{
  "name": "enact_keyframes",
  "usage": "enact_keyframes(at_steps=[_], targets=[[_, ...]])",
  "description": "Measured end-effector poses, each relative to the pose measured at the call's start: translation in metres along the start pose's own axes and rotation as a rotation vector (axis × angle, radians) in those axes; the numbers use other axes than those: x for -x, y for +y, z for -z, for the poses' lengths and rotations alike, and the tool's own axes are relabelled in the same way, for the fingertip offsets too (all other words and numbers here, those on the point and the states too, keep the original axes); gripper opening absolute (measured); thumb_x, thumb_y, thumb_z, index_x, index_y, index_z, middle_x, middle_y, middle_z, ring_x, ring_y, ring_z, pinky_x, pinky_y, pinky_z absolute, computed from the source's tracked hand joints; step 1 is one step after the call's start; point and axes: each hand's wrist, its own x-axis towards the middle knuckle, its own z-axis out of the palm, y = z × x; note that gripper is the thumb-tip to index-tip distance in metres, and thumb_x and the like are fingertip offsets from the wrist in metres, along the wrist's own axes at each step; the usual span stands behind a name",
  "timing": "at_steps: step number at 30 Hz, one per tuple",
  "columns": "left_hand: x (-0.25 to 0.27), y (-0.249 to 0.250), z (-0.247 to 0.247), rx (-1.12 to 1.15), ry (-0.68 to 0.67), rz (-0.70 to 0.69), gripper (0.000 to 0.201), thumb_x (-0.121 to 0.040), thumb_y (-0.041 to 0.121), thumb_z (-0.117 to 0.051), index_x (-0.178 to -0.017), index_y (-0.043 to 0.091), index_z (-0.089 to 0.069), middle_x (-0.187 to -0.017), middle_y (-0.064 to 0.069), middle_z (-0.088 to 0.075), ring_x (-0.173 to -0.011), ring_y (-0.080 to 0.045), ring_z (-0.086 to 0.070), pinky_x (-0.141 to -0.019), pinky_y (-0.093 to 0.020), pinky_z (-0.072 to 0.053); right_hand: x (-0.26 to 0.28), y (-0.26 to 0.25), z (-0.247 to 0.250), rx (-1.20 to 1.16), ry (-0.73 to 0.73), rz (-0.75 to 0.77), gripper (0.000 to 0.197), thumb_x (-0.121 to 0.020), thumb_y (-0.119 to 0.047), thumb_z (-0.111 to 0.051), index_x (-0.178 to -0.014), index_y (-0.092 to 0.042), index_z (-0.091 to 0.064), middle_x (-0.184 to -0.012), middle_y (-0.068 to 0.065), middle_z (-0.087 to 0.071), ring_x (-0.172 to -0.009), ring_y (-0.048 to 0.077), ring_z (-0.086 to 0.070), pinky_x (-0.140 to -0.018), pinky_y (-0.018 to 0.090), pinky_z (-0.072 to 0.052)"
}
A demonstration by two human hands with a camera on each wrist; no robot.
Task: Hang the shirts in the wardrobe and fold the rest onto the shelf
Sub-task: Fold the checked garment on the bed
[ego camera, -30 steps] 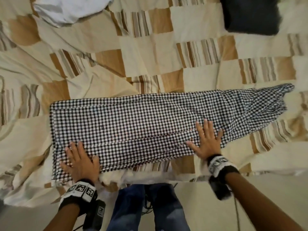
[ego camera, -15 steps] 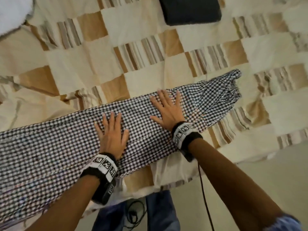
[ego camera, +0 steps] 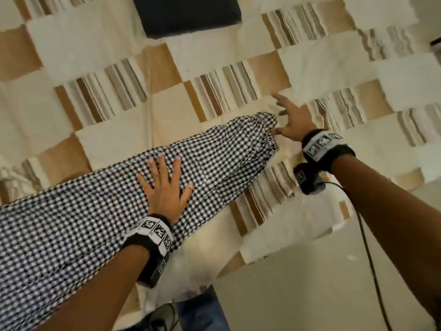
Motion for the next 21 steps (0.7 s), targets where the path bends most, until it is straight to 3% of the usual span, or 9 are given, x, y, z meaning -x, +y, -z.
enact_keyframes(at_steps=[2,5,7,9,12,14,15,18,21], targets=[[-0.001,0.004,-0.003,-0.002,0.014,0.006,0.076,-0.08,0.064,-0.002,-0.143,0.024,0.011,-0.156,-0.016,0.012,-0.142,-0.036,0.014,-0.103,-0.062,0.015,-0.016,-0.011,-0.012,0.01,-0.055,0.177,0.063,-0.071,-0.025,-0.069,-0.129,-0.006,-0.053,-0.127,0.016,-0.055,-0.114,0.024,-0.051,-0.101,0.031,-0.036],[0.0,0.003,-0.004,0.013,0.025,0.002,0.077,-0.082,0.066,-0.007,-0.144,0.022,0.008,-0.156,-0.016,0.009,-0.142,-0.036,0.013,-0.104,-0.065,0.012,-0.021,-0.011,-0.008,0.1,0.098,0.264,0.032,-0.076,-0.007,-0.063,-0.106,-0.011,-0.072,-0.111,0.015,-0.068,-0.108,0.031,-0.06,-0.098,0.043,-0.044],[0.001,0.002,-0.004,0.006,0.007,0.004,0.084,-0.08,0.073,-0.002,-0.147,0.022,0.005,-0.156,-0.014,0.01,-0.143,-0.035,0.013,-0.104,-0.065,0.012,-0.004,-0.002,0.0,0.217,0.175,0.253,0.032,-0.085,-0.017,-0.055,-0.115,-0.019,-0.068,-0.114,0.011,-0.068,-0.106,0.031,-0.061,-0.091,0.046,-0.049],[0.001,0.002,-0.004,-0.024,-0.023,-0.001,0.092,-0.075,0.079,0.009,-0.148,0.023,0.005,-0.156,-0.012,0.013,-0.143,-0.035,0.014,-0.103,-0.065,0.013,0.018,0.018,-0.007,0.316,0.158,0.332,0.045,-0.088,-0.024,-0.04,-0.13,-0.022,-0.055,-0.126,0.014,-0.06,-0.116,0.035,-0.056,-0.096,0.053,-0.045],[0.001,0.004,-0.004,-0.072,-0.056,0.011,0.096,-0.068,0.083,0.014,-0.145,0.025,0.012,-0.155,-0.014,0.016,-0.141,-0.037,0.017,-0.1,-0.067,0.015,0.046,0.054,-0.034,0.564,-0.016,0.449,0.084,-0.071,0.016,-0.04,-0.145,-0.022,-0.027,-0.147,0.021,-0.036,-0.133,0.04,-0.037,-0.093,0.056,-0.044],[-0.002,0.011,-0.002,-0.072,-0.06,0.007,0.096,-0.067,0.084,0.013,-0.143,0.025,0.017,-0.152,-0.016,0.021,-0.14,-0.038,0.02,-0.099,-0.069,0.015,0.053,0.06,-0.031,0.496,0.026,0.358,0.108,-0.06,0.03,-0.046,-0.148,-0.024,-0.016,-0.152,0.021,-0.024,-0.139,0.038,-0.026,-0.101,0.053,-0.04],[-0.004,0.016,-0.001,-0.074,-0.055,-0.009,0.096,-0.068,0.084,0.012,-0.143,0.024,0.019,-0.15,-0.016,0.024,-0.14,-0.038,0.021,-0.099,-0.07,0.015,0.056,0.056,-0.026,0.359,0.104,0.258,0.104,-0.062,0.029,-0.046,-0.148,-0.021,-0.018,-0.152,0.02,-0.026,-0.139,0.035,-0.027,-0.103,0.049,-0.039],[-0.013,0.04,0.004,-0.093,-0.037,-0.114,0.097,-0.072,0.082,0.002,-0.145,0.019,0.015,-0.152,-0.017,0.02,-0.141,-0.039,0.016,-0.1,-0.068,0.016,0.061,0.048,-0.018,-0.045,0.408,-0.02,0.064,-0.079,0.008,-0.047,-0.14,-0.011,-0.039,-0.128,0.012,-0.056,-0.111,0.027,-0.057,-0.085,0.031,-0.048],[-0.032,0.078,0.014,-0.119,-0.007,-0.229,0.096,-0.077,0.079,-0.005,-0.147,0.015,0.009,-0.155,-0.017,0.011,-0.142,-0.038,0.011,-0.102,-0.065,0.017,0.065,0.041,-0.028,-0.193,0.241,-0.301,0.026,-0.088,-0.022,-0.062,-0.111,-0.01,-0.061,-0.094,0.009,-0.067,-0.082,0.024,-0.065,-0.071,0.028,-0.053]])
